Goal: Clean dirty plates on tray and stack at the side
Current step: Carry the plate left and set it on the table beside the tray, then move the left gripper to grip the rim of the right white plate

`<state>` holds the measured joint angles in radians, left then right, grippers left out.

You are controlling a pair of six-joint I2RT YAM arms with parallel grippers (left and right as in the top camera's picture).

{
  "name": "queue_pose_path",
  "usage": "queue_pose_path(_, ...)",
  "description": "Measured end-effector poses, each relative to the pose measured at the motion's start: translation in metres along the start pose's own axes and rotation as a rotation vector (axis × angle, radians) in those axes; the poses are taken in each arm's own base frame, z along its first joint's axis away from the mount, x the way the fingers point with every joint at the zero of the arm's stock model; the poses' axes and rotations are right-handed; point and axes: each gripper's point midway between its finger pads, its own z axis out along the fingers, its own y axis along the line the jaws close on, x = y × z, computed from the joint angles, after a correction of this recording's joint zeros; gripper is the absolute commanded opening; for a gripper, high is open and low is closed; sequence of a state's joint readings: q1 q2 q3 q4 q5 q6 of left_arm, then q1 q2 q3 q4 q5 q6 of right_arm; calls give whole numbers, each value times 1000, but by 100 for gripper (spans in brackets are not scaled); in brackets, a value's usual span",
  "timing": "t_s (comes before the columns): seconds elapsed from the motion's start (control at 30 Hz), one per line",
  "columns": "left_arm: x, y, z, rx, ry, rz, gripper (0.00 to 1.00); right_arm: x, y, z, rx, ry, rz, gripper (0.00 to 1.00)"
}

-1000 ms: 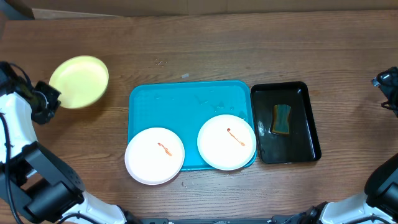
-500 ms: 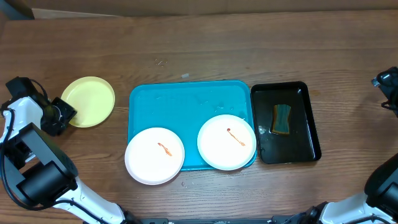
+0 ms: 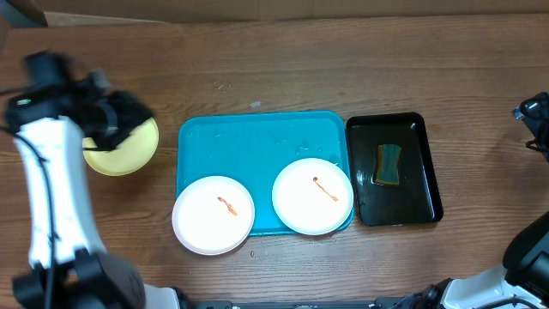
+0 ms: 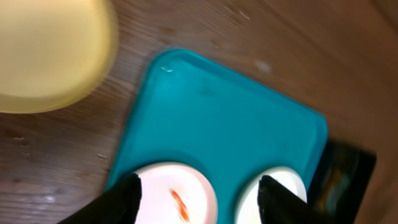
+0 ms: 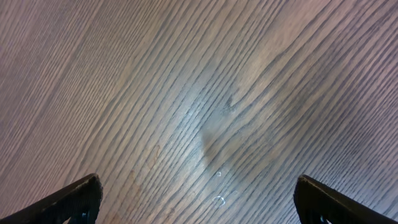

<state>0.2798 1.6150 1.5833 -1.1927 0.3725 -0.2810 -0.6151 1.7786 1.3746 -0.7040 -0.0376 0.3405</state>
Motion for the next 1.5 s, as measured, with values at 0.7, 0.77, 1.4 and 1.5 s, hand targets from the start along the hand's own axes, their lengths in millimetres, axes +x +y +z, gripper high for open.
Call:
queue_pose_path(0.7,246,-132,88,-127,429,483,45,0,0,0,0,0,0,100)
queue_pose_path(0.77,253,-132,93,-138,424,460,43,0,0,0,0,0,0,100)
queue_pose_path(1.4,279,-73,139,-307,403,136,32,0,0,0,0,0,-1,100)
queue_pose_path(1.5,281,-74,145,-287,396,120,35,0,0,0,0,0,0,100)
